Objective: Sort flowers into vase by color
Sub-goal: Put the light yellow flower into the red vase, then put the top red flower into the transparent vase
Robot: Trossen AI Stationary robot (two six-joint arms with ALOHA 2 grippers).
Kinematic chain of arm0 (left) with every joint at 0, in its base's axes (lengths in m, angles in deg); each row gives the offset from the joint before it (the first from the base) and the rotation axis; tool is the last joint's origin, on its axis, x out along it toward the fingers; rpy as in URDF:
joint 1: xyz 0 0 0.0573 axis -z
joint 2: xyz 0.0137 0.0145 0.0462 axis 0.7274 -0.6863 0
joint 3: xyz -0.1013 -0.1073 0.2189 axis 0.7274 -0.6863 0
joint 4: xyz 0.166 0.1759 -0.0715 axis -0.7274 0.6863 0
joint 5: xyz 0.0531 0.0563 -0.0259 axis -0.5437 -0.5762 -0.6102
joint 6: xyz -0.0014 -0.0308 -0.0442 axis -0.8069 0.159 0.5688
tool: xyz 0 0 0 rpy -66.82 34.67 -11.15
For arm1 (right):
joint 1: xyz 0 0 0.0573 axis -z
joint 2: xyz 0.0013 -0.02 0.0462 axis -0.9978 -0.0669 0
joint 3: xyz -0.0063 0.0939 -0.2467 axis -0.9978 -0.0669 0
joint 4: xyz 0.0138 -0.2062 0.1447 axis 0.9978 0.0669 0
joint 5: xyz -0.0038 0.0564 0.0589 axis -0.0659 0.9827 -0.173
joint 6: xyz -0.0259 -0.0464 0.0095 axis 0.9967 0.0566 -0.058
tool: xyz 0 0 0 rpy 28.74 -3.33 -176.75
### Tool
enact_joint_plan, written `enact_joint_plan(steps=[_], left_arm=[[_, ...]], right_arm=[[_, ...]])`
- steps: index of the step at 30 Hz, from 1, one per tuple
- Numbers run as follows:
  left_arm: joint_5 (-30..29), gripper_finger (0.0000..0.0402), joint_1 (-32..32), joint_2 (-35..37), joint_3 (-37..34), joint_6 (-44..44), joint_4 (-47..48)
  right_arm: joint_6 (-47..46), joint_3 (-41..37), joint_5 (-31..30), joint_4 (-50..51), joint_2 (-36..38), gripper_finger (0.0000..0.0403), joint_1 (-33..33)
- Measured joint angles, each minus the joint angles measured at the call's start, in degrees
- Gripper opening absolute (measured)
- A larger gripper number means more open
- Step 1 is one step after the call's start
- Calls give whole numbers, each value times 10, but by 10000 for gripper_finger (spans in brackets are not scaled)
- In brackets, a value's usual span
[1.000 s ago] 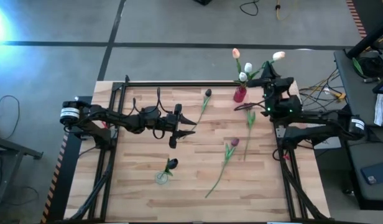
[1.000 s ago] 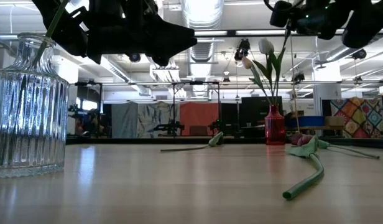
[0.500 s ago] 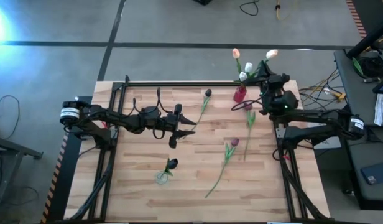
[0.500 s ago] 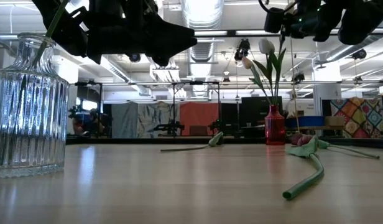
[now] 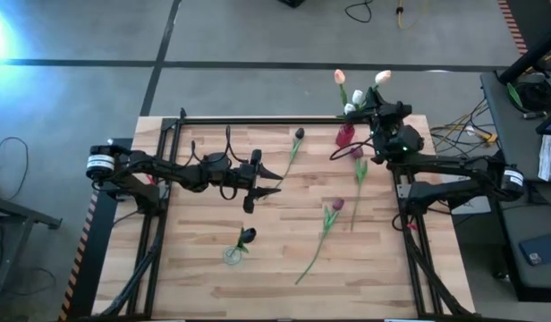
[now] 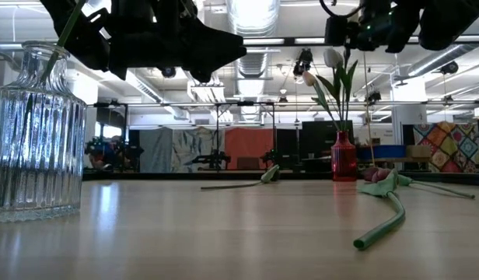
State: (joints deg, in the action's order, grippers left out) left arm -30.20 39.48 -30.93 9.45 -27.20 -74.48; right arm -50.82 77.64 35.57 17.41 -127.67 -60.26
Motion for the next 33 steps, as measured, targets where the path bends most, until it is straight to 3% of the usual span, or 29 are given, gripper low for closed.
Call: enact_joint_plan(steps=[12,33], left_arm=[[0,158,0,0,0,0,0],[0,158,0,0,0,0,1]], right_arm=[[-68,71,5,244,-9,108,0],[-138,212,5,563,-8,226,-2]])
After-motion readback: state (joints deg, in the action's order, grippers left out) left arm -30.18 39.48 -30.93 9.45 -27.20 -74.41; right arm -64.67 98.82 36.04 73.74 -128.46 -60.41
